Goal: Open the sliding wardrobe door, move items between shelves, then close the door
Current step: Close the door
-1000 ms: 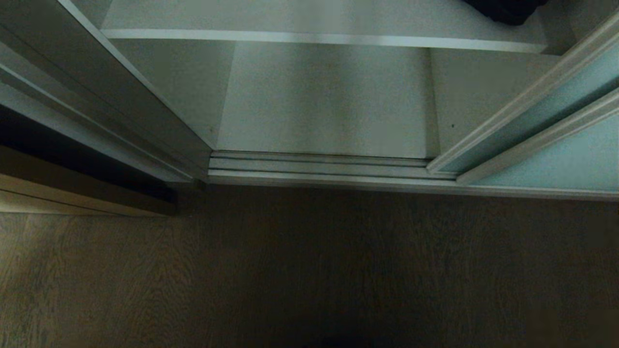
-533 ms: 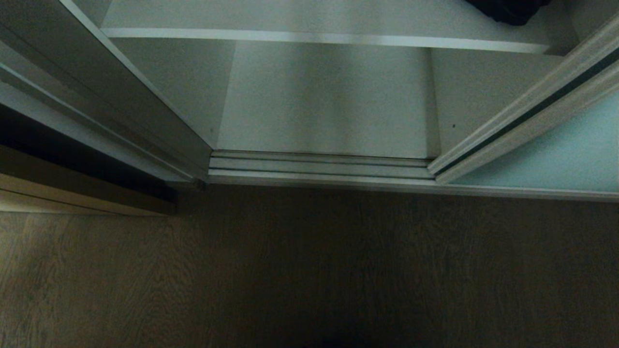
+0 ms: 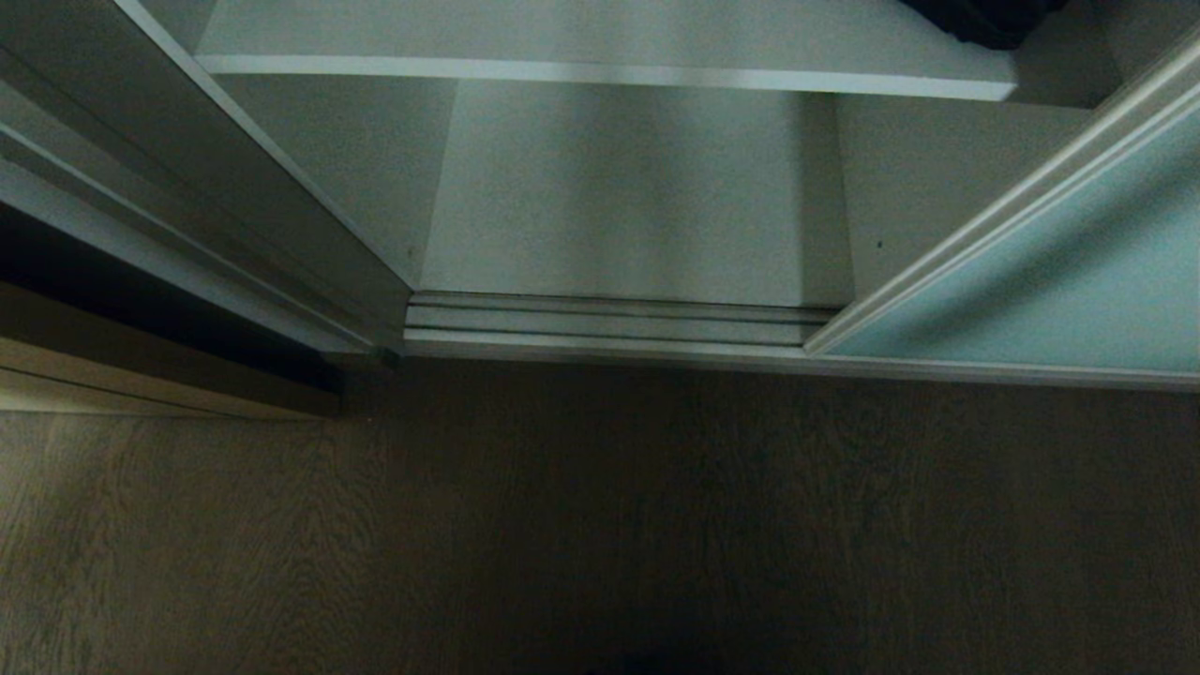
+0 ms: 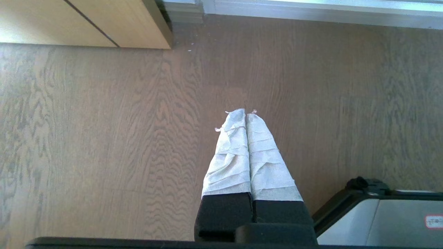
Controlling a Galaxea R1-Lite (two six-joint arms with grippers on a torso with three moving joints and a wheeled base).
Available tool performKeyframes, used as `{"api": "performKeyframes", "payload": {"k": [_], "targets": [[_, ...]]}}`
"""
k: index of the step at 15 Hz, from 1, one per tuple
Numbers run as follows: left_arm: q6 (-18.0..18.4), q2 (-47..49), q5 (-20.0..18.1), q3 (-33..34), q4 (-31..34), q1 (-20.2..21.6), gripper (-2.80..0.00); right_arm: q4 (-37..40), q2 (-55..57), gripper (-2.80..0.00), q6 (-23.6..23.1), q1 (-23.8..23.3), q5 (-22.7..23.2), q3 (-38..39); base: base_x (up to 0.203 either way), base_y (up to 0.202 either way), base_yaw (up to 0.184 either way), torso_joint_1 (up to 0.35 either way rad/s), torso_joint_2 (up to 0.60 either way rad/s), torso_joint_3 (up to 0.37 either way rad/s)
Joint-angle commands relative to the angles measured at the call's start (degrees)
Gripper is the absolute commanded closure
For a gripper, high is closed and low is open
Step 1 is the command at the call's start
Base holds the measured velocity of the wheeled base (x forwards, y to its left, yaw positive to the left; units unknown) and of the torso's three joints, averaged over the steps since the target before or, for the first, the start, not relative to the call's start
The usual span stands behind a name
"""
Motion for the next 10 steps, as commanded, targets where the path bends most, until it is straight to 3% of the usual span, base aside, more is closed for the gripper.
{"api": "performKeyframes", "payload": {"k": [1,6,9,10], "targets": [[0.0,0.1,0.0,0.0,0.0,0.0,0.00,-0.2,-4.2,0.00,2.6,3.4,0.6,2.4,0.000,0.000,0.000,0.000,0.00,0.000],[0.0,0.1,0.0,0.0,0.0,0.0,0.00,-2.9,-6.4,0.00,14.3,13.0,-0.7,-1.7,0.000,0.000,0.000,0.000,0.00,0.000],[0.0,0.1,0.0,0.0,0.0,0.0,0.00,-3.2,-1.3,0.00,14.5,14.2,-14.4,-3.9,0.000,0.000,0.000,0.000,0.00,0.000],[0.0,0.1,0.0,0.0,0.0,0.0,0.00,-3.5,0.2,0.00,14.6,15.6,-16.7,-5.2,0.000,0.000,0.000,0.000,0.00,0.000]]}}
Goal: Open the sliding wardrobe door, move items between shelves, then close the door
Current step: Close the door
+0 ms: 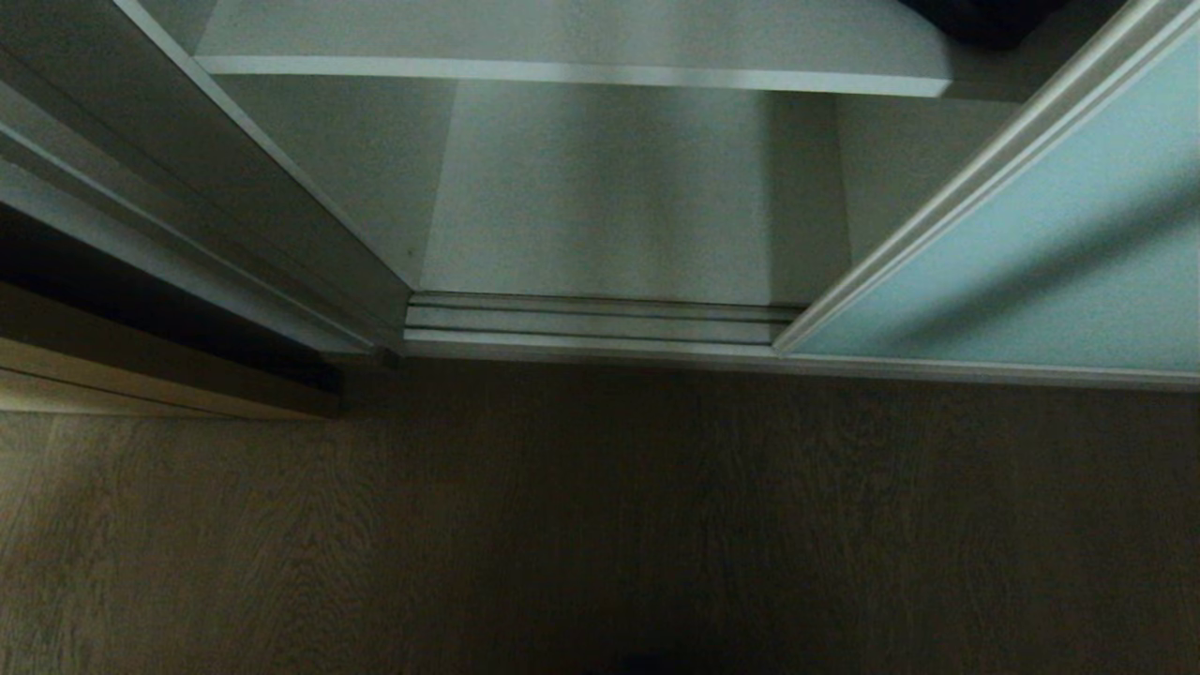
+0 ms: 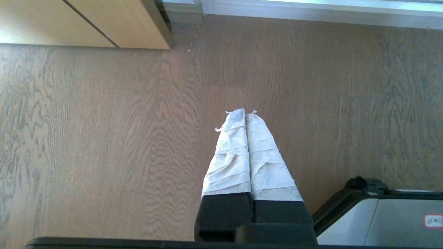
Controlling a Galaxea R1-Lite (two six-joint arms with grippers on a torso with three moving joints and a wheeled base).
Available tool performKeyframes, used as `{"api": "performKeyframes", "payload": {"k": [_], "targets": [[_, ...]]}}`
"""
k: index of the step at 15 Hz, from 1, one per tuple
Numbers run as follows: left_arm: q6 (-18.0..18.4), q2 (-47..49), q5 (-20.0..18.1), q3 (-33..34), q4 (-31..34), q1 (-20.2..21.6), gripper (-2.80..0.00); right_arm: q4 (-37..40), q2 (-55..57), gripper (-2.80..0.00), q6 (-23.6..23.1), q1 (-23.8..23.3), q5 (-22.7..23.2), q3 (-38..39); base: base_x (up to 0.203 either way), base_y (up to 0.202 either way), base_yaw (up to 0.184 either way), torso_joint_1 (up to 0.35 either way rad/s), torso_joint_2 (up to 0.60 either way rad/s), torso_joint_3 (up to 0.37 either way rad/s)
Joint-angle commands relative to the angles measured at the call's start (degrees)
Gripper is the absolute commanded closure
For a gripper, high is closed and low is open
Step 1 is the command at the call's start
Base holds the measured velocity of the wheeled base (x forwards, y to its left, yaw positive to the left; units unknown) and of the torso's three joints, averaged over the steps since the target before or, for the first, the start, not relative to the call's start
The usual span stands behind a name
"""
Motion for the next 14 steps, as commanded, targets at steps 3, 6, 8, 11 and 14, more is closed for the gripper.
{"api": "performKeyframes", "payload": {"k": [3,6,8,11,14], "targets": [[0.1,0.1,0.0,0.1,0.0,0.0,0.00,-4.3,8.1,0.00,0.3,2.2,-6.4,-2.6,0.000,0.000,0.000,0.000,0.00,0.000],[0.0,0.1,0.0,0.0,0.0,0.0,0.00,-5.1,9.6,0.00,1.2,7.1,-8.5,-2.7,0.000,0.000,0.000,0.000,0.00,0.000],[0.0,0.1,0.0,0.0,0.0,0.0,0.00,-5.1,10.4,0.00,1.7,9.7,-9.9,-2.6,0.000,0.000,0.000,0.000,0.00,0.000],[0.0,0.1,0.0,0.0,0.0,0.0,0.00,-6.3,12.3,0.00,2.0,14.9,-17.8,-2.9,0.000,0.000,0.000,0.000,0.00,0.000],[0.0,0.1,0.0,0.1,0.0,0.0,0.00,-8.2,13.1,0.00,1.8,18.6,-19.2,-2.4,0.000,0.000,0.000,0.000,0.00,0.000]]}}
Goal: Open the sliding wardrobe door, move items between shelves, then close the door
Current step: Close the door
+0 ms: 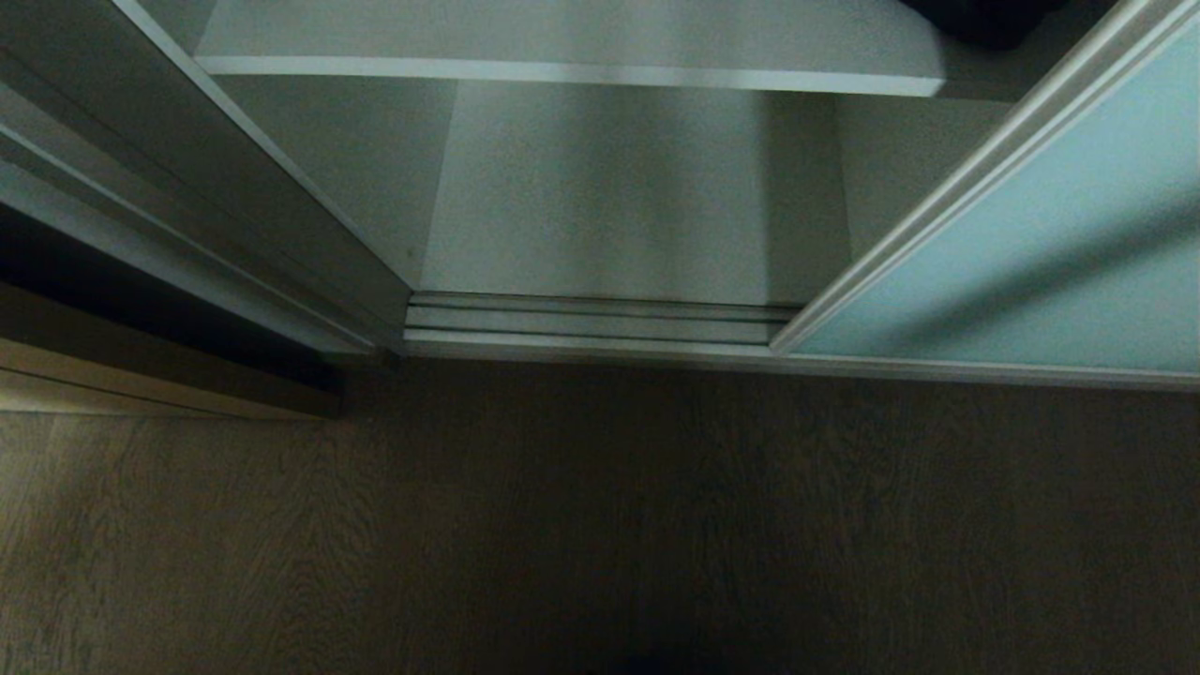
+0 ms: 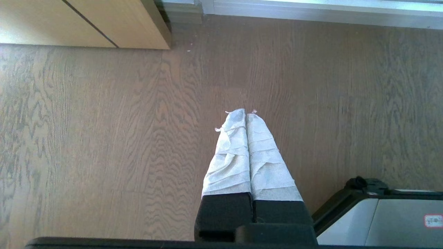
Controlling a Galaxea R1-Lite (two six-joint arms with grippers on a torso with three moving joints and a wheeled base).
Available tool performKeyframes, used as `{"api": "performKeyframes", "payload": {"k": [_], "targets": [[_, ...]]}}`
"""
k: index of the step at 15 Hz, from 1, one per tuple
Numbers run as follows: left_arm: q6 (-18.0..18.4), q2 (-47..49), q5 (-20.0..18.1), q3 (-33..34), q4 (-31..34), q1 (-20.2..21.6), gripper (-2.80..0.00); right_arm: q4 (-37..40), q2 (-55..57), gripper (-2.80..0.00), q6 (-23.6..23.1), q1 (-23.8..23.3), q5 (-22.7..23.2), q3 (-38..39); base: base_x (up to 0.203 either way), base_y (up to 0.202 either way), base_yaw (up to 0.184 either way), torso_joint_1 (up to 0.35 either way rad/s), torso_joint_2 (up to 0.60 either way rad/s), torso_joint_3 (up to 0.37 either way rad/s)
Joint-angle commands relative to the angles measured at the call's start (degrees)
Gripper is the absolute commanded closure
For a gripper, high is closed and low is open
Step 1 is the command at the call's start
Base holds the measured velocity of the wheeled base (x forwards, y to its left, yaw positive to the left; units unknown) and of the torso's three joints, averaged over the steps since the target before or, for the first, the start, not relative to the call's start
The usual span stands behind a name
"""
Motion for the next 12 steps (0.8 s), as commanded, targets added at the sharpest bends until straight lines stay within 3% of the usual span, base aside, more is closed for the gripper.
{"api": "performKeyframes", "payload": {"k": [1,5,8,12], "targets": [[0.0,0.1,0.0,0.0,0.0,0.0,0.00,-2.8,1.5,0.00,0.1,2.1,-1.1,0.9,0.000,0.000,0.000,0.000,0.00,0.000],[0.1,0.1,0.0,0.0,0.0,0.0,0.00,-5.6,2.2,0.00,0.0,7.3,-3.8,2.0,0.000,0.000,0.000,0.000,0.00,0.000],[0.0,0.1,0.0,0.0,0.0,0.0,0.00,-11.1,5.4,0.00,0.0,10.3,-10.6,2.1,0.000,0.000,0.000,0.000,0.00,0.000],[0.0,0.1,0.0,0.0,0.0,0.0,0.00,-15.9,7.9,0.00,0.0,10.5,-13.4,3.1,0.000,0.000,0.000,0.000,0.00,0.000]]}}
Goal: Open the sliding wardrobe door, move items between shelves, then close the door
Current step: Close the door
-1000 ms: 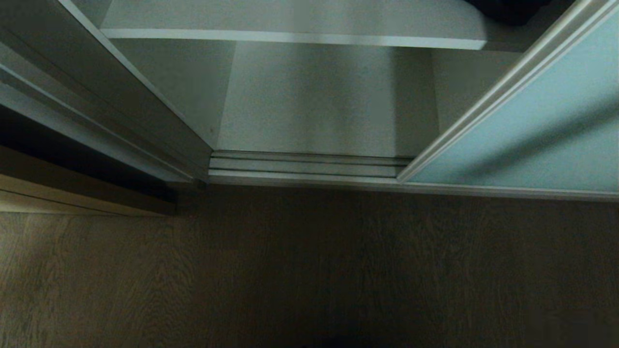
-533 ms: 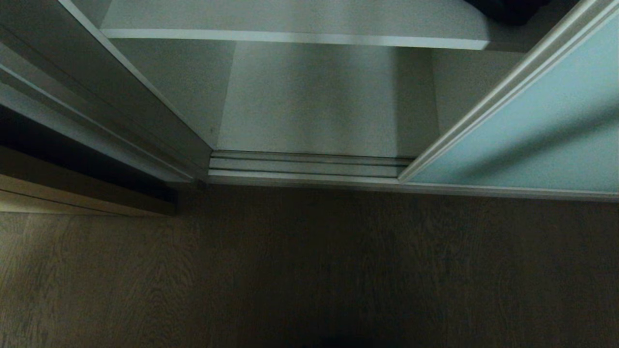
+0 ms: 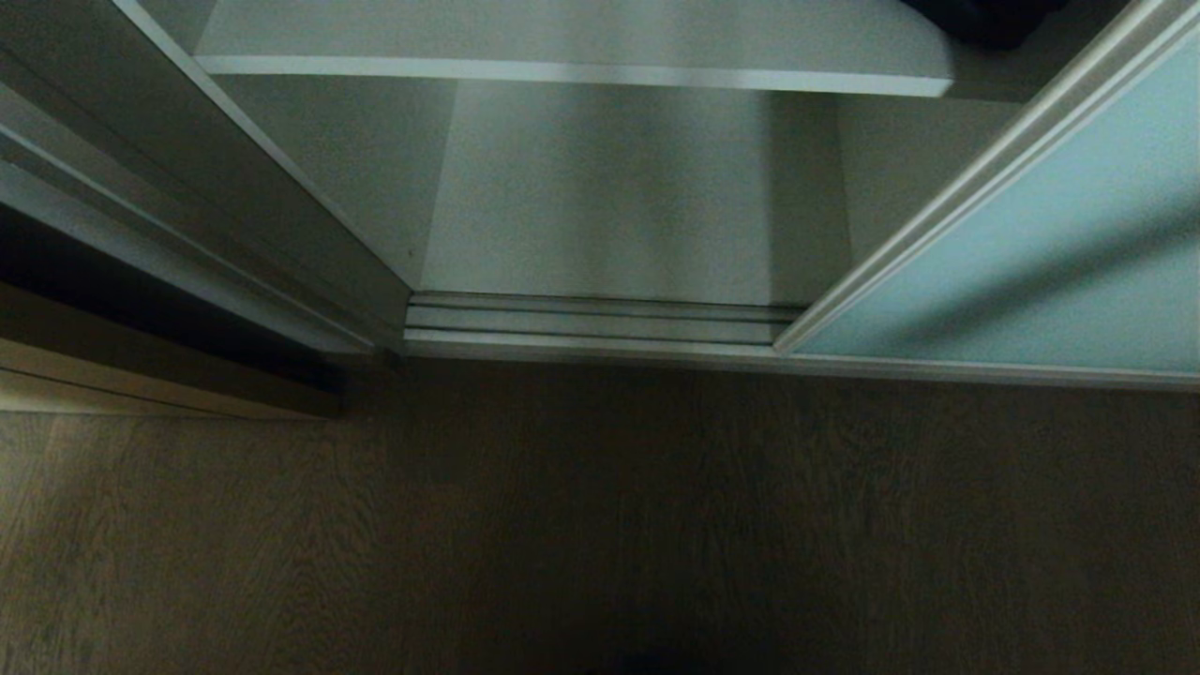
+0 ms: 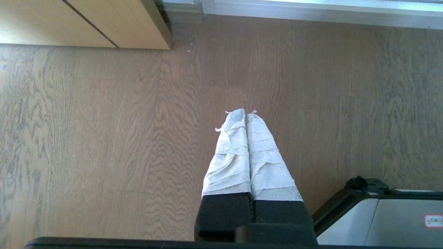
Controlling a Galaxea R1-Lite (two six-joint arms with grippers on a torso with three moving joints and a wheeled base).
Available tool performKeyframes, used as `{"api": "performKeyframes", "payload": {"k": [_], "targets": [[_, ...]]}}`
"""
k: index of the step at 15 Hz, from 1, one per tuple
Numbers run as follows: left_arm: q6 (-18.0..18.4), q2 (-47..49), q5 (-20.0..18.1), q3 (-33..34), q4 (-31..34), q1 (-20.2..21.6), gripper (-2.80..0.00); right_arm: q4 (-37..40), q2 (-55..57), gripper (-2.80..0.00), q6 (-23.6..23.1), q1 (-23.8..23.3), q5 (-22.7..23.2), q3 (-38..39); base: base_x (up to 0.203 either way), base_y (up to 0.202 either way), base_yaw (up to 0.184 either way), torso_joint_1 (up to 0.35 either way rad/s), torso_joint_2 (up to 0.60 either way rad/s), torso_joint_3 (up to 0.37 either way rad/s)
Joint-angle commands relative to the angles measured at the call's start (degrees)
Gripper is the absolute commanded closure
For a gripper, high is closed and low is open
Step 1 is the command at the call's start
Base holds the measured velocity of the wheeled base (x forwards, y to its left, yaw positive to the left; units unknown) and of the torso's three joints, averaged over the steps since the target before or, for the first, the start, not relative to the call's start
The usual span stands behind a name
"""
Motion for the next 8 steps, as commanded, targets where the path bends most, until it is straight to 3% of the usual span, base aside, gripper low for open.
{"api": "performKeyframes", "payload": {"k": [1,8], "targets": [[0.1,0.1,0.0,0.0,0.0,0.0,0.00,-3.4,2.2,0.00,0.0,0.1,-0.3,1.1,0.000,0.000,0.000,0.000,0.00,0.000],[0.0,0.1,0.0,0.0,0.0,0.1,0.00,-15.2,5.1,0.00,0.2,-4.6,-1.3,4.8,0.000,0.000,0.000,0.000,0.00,0.000]]}}
